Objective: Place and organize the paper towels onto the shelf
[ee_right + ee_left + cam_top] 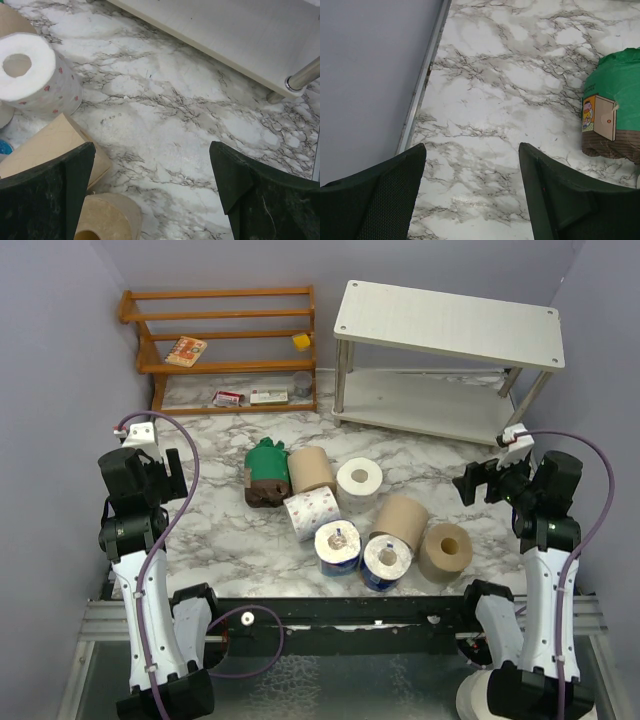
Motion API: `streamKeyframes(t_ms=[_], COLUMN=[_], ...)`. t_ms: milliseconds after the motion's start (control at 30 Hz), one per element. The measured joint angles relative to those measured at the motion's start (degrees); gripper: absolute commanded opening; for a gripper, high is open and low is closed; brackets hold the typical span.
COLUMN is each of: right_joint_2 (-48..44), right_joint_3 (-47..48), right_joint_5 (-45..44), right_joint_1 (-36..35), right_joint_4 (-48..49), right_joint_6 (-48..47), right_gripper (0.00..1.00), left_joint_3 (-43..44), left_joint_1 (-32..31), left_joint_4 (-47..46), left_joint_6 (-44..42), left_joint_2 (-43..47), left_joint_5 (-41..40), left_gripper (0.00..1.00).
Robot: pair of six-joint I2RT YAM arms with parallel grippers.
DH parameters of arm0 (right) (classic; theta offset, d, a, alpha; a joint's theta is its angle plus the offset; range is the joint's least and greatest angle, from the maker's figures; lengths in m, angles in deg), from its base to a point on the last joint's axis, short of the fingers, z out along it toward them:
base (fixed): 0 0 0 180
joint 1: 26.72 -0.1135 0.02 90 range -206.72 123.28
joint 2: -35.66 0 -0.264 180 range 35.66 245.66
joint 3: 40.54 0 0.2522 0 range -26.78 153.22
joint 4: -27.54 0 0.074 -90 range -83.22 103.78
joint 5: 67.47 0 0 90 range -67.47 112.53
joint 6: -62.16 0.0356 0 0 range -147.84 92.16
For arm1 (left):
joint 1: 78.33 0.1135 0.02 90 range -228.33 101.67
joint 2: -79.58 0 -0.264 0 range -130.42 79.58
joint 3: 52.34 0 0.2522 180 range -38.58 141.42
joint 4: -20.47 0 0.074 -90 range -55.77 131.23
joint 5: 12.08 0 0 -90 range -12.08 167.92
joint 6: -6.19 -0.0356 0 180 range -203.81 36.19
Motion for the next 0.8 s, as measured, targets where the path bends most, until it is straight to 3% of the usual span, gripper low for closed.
streamKeyframes(t_ms=[333,533,633,700,800], right_joint_2=[-2.0,-4.5,-5.0,-1.7,10.6], right_joint_3=[0.0,-0.9,-0.4,4.1,18.0], right_joint_5=[1.9,-7.3,-4.0,1.4,8.7], right_joint_1=[0.0,0.0,0.2,0.2,0.1], right_joint_4=[-0.2,4.4,3.4,-1.8,-10.0], right_joint_6=[-1.2,5.0,2.3,-1.2,-6.4], right_gripper=[1.0,1.0,0.98,0.96,0.98], left_joint_3=[0.0,0.0,0.0,0.0,0.0], left_joint_1=[0.0,0.0,0.0,0.0,0.0], left_joint_4=[0.0,0.0,0.0,0.0,0.0], left_joint_6=[0.0,0.0,0.0,-0.1,-0.2], left_joint_2=[-0.3,-1.2,-2.2,-2.2,-1.1], left_joint_5=[0.0,0.0,0.0,0.2,0.5], left_gripper=[0.77,0.78,0.82,0.82,0.8])
